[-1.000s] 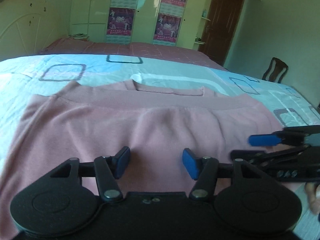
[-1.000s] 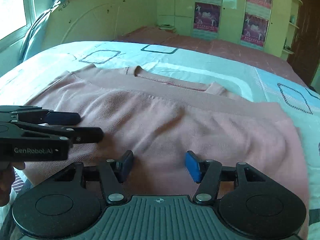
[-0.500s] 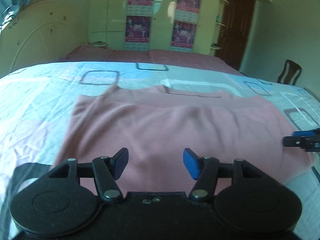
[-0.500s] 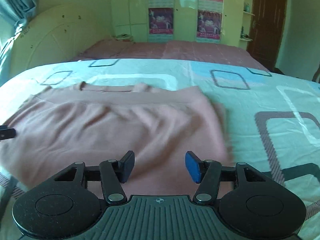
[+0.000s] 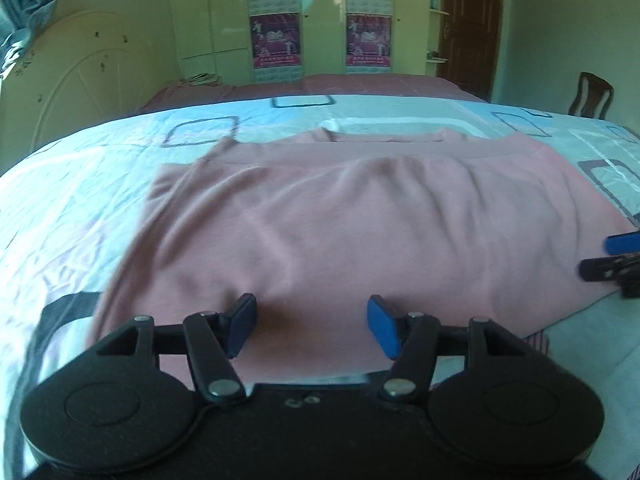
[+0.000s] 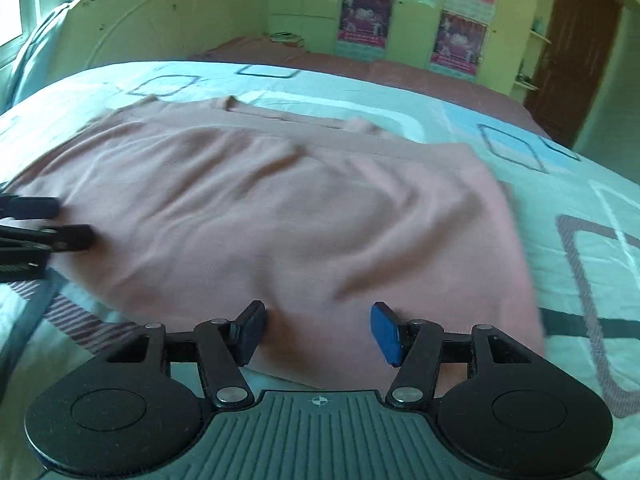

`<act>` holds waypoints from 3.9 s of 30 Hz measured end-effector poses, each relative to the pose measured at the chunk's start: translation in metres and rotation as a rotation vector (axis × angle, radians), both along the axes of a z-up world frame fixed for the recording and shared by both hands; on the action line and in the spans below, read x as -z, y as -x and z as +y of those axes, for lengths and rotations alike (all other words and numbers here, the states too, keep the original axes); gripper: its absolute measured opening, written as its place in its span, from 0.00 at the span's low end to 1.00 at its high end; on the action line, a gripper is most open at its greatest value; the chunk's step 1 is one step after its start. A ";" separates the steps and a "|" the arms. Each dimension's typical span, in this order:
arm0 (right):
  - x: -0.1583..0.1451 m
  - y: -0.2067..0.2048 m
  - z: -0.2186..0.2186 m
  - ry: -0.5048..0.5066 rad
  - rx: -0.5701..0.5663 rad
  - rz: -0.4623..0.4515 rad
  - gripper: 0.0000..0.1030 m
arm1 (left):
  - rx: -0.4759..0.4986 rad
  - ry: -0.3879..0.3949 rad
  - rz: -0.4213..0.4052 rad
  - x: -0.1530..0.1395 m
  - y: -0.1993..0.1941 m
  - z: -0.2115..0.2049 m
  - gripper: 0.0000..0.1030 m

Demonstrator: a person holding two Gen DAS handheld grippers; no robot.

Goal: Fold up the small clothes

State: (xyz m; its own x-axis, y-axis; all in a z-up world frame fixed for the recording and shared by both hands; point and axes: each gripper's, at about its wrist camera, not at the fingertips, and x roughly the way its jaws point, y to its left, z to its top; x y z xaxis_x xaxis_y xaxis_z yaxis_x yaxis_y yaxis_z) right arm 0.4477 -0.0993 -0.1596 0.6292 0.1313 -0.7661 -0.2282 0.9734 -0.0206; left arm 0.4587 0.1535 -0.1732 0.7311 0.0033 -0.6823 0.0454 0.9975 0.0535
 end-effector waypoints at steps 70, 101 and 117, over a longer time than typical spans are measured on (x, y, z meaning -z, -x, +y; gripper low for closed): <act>-0.021 -0.074 0.073 -0.295 -0.109 -0.001 0.19 | -0.474 0.775 -0.067 0.032 -0.016 0.132 0.11; 0.010 -0.078 0.088 -0.250 -0.150 -0.003 0.00 | -0.454 0.774 -0.140 0.019 -0.002 0.126 0.08; -0.045 -0.030 -0.099 -0.492 0.090 -0.081 0.00 | 0.016 0.513 -0.105 -0.080 -0.056 -0.091 0.07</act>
